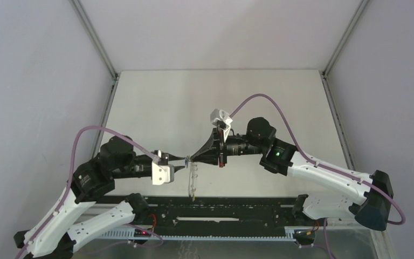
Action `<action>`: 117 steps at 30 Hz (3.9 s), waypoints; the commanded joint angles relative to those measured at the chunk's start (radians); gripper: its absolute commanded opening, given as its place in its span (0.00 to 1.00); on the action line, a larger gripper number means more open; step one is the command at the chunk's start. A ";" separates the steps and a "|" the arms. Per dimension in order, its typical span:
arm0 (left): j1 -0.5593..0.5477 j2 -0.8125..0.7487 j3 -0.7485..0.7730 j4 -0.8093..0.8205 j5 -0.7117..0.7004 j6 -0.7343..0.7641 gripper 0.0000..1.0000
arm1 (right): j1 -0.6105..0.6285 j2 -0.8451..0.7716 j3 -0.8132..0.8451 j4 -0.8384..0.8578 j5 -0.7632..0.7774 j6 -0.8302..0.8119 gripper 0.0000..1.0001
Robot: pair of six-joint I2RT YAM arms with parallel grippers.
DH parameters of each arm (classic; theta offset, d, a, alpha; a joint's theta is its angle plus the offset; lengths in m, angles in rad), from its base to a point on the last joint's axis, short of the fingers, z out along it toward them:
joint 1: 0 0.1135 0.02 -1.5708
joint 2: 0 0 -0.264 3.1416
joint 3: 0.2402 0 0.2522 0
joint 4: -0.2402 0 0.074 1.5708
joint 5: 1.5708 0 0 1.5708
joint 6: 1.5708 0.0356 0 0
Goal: Put the keys on the keyring
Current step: Adjust the key on the keyring.
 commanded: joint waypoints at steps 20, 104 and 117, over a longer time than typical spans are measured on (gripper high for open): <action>0.000 -0.027 -0.027 0.129 0.038 -0.308 0.31 | -0.005 -0.049 -0.018 0.127 -0.031 0.043 0.00; -0.004 0.223 0.173 -0.057 -0.120 -0.198 0.00 | -0.001 0.208 0.524 -0.810 -0.022 -0.356 0.57; -0.031 0.227 0.172 -0.062 -0.120 -0.182 0.00 | 0.007 0.312 0.653 -0.914 0.008 -0.398 0.44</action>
